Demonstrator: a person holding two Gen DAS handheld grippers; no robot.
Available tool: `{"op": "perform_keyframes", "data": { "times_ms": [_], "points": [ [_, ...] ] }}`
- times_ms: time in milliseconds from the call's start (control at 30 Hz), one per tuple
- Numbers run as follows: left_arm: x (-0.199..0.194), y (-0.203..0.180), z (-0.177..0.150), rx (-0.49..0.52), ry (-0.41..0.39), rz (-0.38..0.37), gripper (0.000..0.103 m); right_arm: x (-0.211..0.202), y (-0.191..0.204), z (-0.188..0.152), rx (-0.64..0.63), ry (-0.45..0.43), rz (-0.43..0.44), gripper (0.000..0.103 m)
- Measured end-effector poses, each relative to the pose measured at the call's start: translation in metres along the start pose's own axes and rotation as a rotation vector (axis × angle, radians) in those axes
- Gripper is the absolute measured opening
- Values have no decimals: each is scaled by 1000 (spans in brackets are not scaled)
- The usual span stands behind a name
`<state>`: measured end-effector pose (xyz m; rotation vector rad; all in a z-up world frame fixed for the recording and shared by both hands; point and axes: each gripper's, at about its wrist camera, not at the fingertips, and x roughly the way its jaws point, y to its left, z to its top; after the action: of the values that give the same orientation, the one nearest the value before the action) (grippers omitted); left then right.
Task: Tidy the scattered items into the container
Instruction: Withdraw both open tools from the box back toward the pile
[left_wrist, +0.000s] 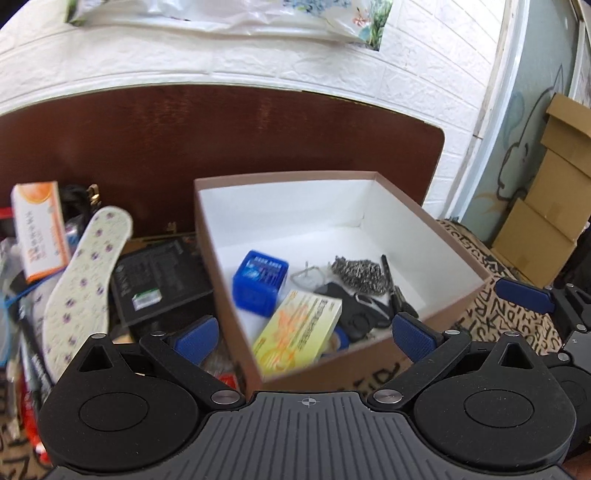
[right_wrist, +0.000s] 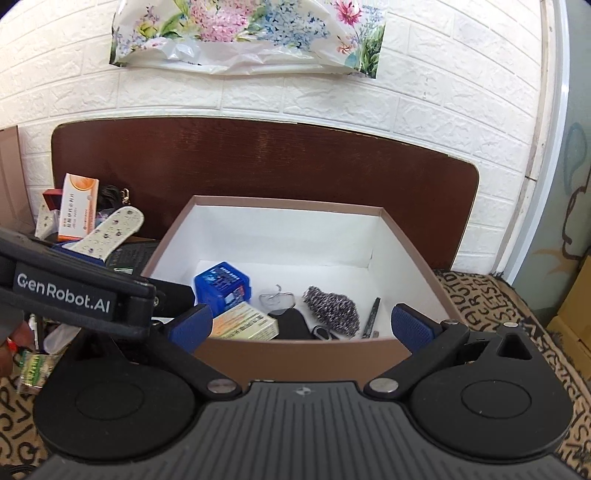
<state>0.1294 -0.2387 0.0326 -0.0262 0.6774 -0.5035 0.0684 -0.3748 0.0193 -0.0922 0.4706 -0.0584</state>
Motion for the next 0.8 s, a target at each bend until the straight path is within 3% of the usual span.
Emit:
{"op": "perform_keyframes", "data": {
  "times_ms": [800],
  "points": [
    [-101,70,-97,-118,28,142,103,-59,105,-49,4,75,122,103]
  ]
}}
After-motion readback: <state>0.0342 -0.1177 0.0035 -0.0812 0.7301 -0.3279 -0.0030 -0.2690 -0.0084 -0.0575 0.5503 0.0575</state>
